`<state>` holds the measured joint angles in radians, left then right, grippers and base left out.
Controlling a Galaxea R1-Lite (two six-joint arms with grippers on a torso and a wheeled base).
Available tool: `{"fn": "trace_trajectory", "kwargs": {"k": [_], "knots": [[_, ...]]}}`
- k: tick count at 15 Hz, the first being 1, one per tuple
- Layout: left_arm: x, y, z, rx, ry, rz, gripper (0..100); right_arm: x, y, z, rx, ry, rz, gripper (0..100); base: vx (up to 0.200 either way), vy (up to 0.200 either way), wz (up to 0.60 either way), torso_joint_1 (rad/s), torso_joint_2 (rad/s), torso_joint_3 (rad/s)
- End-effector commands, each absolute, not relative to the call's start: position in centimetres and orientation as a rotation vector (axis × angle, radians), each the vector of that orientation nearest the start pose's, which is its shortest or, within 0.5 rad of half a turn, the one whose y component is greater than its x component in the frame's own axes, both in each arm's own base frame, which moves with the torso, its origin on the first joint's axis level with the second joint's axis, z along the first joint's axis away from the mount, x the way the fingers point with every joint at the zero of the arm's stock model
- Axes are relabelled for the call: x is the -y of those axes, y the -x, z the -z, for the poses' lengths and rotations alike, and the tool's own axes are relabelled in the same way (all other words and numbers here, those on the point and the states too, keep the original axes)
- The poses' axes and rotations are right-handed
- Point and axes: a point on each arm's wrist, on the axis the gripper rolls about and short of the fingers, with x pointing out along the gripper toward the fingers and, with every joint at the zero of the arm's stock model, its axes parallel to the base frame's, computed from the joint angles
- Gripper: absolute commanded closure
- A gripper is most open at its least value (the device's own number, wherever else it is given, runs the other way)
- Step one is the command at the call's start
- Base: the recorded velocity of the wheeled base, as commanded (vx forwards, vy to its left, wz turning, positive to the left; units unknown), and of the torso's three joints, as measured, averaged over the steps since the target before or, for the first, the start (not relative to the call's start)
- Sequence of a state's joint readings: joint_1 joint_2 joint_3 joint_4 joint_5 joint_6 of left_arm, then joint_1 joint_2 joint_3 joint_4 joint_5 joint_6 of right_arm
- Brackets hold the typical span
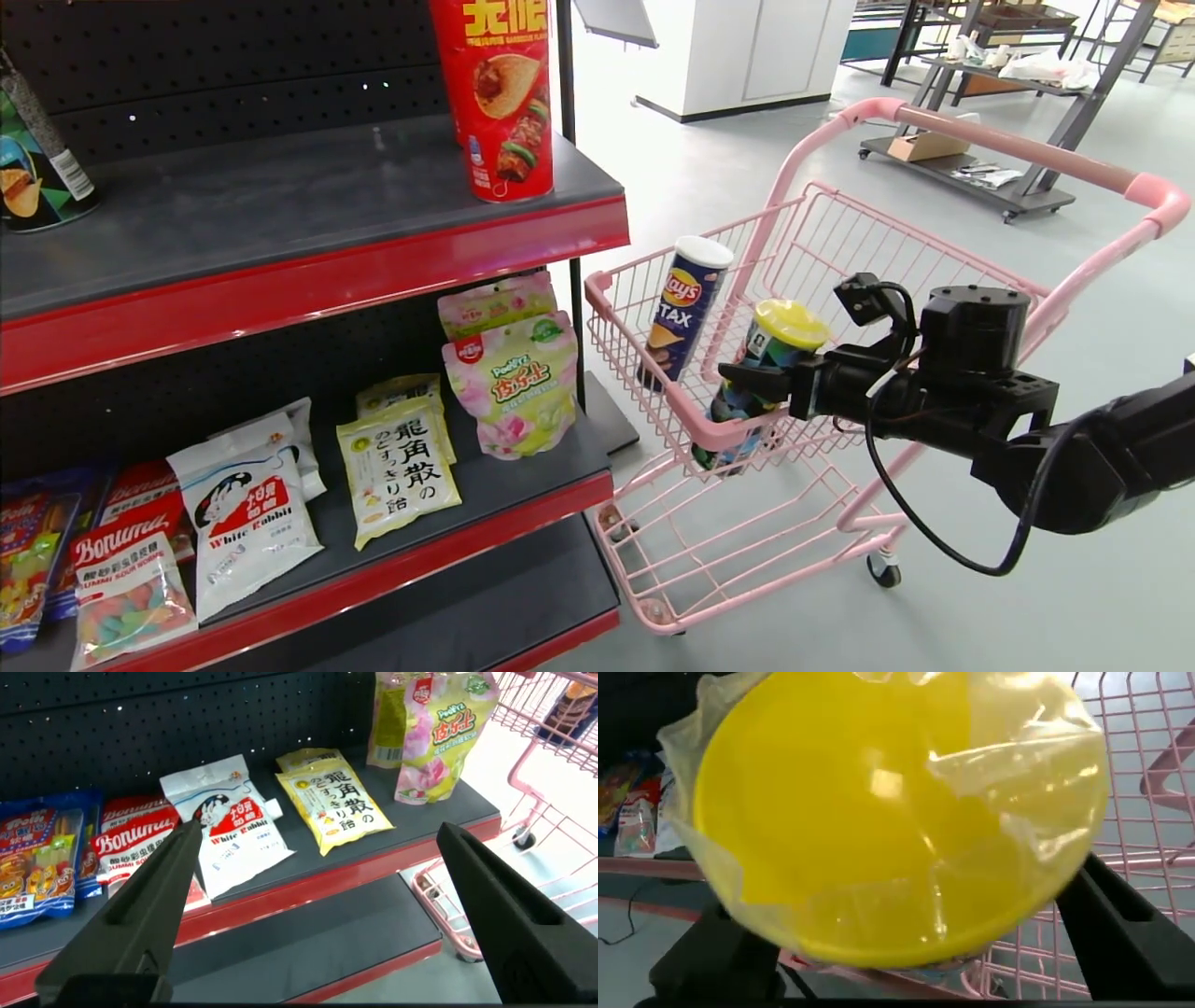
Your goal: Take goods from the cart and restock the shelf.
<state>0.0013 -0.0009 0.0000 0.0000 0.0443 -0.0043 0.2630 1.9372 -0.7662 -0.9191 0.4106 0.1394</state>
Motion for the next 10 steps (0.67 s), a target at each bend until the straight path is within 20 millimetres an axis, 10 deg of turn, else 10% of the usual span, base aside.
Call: {"fn": "trace_trajectory", "kwargs": {"k": [1,10], "knots": [[-0.1,2.3,-7.5,0.000,0.005,-0.046,0,-9.6,-33.2,-12.0,-0.312,-0.154,-0.641,100,0.000,0.000,0.00,0.000,0.00,0.000],[-0.1,2.3,-7.5,0.000,0.005,-0.046,0,-9.3,-31.0,-18.3,-0.121,-0.129,-0.666,100,0.000,0.000,0.00,0.000,0.00,0.000]]}}
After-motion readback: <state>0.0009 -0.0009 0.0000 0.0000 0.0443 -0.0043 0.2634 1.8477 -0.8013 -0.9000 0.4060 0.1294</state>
